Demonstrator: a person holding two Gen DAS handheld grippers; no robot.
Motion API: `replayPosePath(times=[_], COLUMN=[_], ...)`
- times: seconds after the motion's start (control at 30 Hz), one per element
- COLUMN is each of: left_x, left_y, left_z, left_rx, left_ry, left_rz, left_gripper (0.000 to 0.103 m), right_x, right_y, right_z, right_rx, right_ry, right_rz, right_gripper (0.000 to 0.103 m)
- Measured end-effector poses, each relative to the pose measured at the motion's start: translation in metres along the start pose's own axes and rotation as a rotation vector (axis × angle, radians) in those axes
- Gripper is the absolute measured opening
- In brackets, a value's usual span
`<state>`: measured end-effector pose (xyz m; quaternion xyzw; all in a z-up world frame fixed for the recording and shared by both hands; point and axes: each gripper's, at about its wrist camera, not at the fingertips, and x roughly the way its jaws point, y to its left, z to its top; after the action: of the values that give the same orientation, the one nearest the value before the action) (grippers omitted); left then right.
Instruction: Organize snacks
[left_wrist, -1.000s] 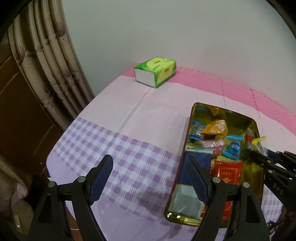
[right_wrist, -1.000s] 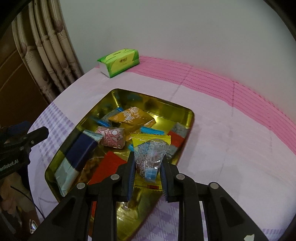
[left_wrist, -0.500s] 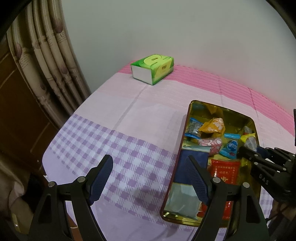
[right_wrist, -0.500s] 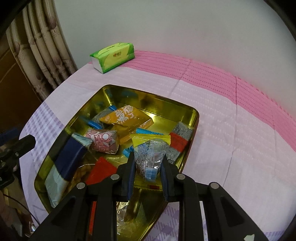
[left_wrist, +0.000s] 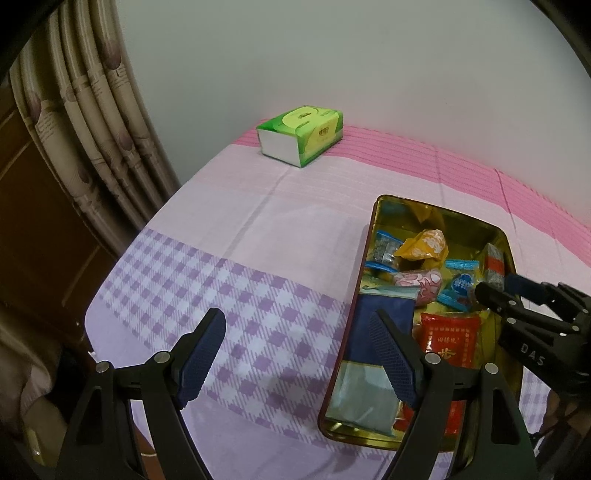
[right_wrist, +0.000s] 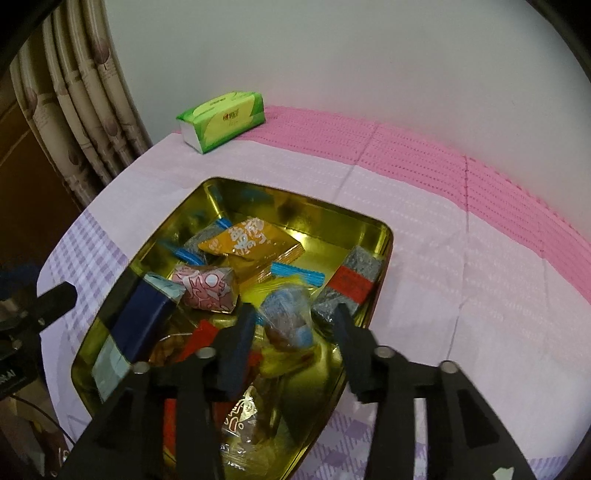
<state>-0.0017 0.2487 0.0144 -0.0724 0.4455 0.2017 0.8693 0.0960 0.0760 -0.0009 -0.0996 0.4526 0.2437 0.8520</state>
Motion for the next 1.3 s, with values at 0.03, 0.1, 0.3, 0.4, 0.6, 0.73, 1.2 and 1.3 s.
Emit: replayPosePath(times=[0.03,0.1,0.3,0.4,0.6,0.73,1.2,1.3], left_x=[0.000,0.000,0.000,0.000,-0.001,-0.001,0.001,0.001], left_y=[0.000,-0.003,-0.006,-0.009,-0.014,-0.017,-0.020,-0.020], left_z=[0.000,0.000,-0.001,-0.001,-0.003,-0.004,-0.007,-0.007], left_rx=[0.002,0.007,0.031,0.042,0.067,0.077,0.084,0.085], left_ry=[0.001,0.002,0.009,0.012,0.014,0.015,0.026,0.028], left_rz=[-0.001,-0.001,-0.003,-0.004,-0.006,-0.006,-0.011,-0.011], left_gripper=[0.081,0.081,0.083,0.083,0.083,0.083,0.083,0.083], right_x=[-0.003,-0.009,-0.033,-0.044,-0.059,-0.062,-0.052,-0.050], right_y=[0.001,0.003,0.008,0.014,0.025,0.026,0.029,0.029], right_z=[0.001,0.001,-0.008,-0.016,-0.032,-0.042,-0.057,-0.059], right_rx=[-0.002,0.000,0.032,0.018,0.003,0.028,0.040,0.042], right_ry=[-0.007,-0.017,-0.034,-0.035,-0.036,-0.018,0.038,0.046], right_rz=[0.003,0.006,0.013,0.008,-0.013,-0.013,-0.028,-0.020], right_gripper=[0.048,0.054,0.080,0.089,0.096,0.099,0.099,0.099])
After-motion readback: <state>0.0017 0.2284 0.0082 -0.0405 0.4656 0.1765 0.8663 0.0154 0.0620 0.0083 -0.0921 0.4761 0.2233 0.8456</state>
